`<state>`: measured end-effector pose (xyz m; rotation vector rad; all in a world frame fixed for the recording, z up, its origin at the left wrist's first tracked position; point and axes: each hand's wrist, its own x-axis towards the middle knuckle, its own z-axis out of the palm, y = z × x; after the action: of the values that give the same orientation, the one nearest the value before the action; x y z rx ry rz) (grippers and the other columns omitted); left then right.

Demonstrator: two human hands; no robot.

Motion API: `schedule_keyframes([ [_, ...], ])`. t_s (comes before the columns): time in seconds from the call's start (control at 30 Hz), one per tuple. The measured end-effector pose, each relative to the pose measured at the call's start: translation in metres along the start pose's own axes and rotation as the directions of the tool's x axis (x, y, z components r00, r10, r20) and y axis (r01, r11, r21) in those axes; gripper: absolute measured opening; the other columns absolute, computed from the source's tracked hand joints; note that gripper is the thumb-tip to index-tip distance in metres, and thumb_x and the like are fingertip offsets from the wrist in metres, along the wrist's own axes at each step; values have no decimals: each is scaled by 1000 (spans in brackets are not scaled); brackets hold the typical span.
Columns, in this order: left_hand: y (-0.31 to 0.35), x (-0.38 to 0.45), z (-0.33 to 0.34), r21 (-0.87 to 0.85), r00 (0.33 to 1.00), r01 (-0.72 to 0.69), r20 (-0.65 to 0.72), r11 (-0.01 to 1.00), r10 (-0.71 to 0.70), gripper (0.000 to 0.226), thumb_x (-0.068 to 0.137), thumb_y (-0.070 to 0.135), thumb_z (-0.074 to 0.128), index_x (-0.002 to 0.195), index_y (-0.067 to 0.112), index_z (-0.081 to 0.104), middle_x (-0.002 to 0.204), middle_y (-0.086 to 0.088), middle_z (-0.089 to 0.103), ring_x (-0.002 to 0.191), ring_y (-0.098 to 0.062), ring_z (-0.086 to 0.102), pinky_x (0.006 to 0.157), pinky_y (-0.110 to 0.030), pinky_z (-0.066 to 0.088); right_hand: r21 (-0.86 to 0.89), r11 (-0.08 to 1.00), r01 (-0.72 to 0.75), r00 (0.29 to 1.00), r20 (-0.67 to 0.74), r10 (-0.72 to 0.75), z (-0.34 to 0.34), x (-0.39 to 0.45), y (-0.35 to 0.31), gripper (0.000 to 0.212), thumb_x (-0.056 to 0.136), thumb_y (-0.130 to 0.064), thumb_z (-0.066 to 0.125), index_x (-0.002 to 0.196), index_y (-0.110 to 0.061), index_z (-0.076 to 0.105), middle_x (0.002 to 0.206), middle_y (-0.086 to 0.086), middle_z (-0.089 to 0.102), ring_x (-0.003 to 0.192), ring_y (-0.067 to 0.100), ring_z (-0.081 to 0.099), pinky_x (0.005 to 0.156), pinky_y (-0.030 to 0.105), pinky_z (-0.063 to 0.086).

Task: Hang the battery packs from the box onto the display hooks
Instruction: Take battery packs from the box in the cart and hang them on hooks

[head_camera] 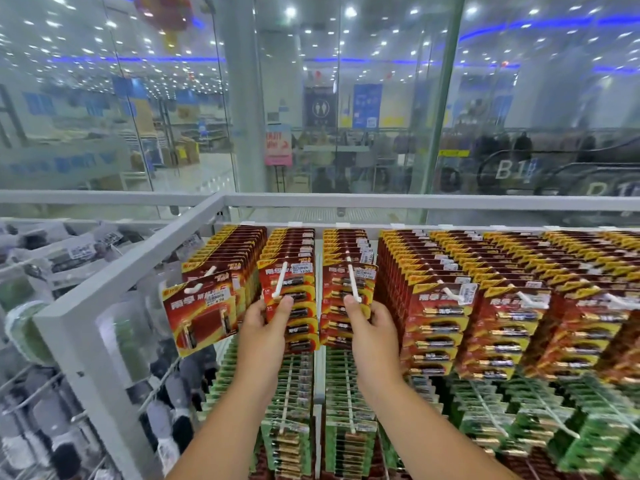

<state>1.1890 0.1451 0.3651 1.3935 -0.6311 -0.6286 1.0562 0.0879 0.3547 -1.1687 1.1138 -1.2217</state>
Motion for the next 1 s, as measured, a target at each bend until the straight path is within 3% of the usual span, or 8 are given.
schedule_keyframes([
  [0.17,-5,2,2,42,997,-36,-59,998,38,55,96,53,66,139,23,50,131,9,55,117,-14,54,89,-28,43,14,1000,-12,1000,-7,12,-1,11,2,39,96,-56,66,126,-31,65,115,-12,72,108,13,67,93,39,54],
  [0.33,-6,2,-3,20,996,22,-90,1000,-20,52,89,57,73,127,29,52,130,4,56,117,-20,55,94,-35,44,-8,1000,-30,1000,3,30,-1,8,5,45,96,-60,64,131,-32,61,123,-13,66,114,14,61,90,36,47],
  [0.5,-6,-6,-6,41,999,-3,-54,999,5,53,97,50,66,141,24,53,123,8,56,115,-17,54,95,-33,42,-5,999,-43,998,36,43,-1,-4,9,39,96,-59,65,125,-33,66,122,-14,69,116,12,62,102,41,49],
  [0.6,-5,-13,-12,46,1000,15,-13,999,-14,56,97,49,66,145,24,51,128,6,55,119,-16,52,100,-33,41,-21,998,-58,997,58,59,-7,-14,9,23,100,-50,63,113,-32,68,115,-14,70,108,6,62,91,35,45],
  [0.77,-17,-30,-31,137,999,37,28,990,-41,62,96,51,67,148,22,49,146,3,54,124,-16,52,104,-34,41,-111,990,-90,993,62,97,-20,-38,17,26,101,-45,65,120,-28,65,116,-12,66,108,11,62,77,27,44],
  [0.83,-24,-39,-38,184,998,51,15,982,-54,61,96,51,67,147,22,51,147,2,55,129,-19,54,108,-38,44,-159,981,-107,992,49,116,-25,-46,23,33,100,-44,65,129,-29,63,126,-9,64,118,16,61,82,29,47],
  [0.9,-29,-49,-44,231,998,48,21,972,-54,56,97,52,66,144,25,52,144,6,56,126,-17,55,101,-35,48,-178,974,-137,989,24,143,-31,-55,28,56,100,-46,66,149,-27,49,143,-8,53,129,20,55,99,35,46],
  [1.0,-36,-71,-48,201,994,37,96,979,-57,47,98,51,64,140,34,53,138,14,54,117,-8,54,90,-27,42,-152,976,-157,985,43,165,-44,-71,32,55,100,-46,66,148,-30,46,137,-11,56,115,15,58,101,36,48],
])
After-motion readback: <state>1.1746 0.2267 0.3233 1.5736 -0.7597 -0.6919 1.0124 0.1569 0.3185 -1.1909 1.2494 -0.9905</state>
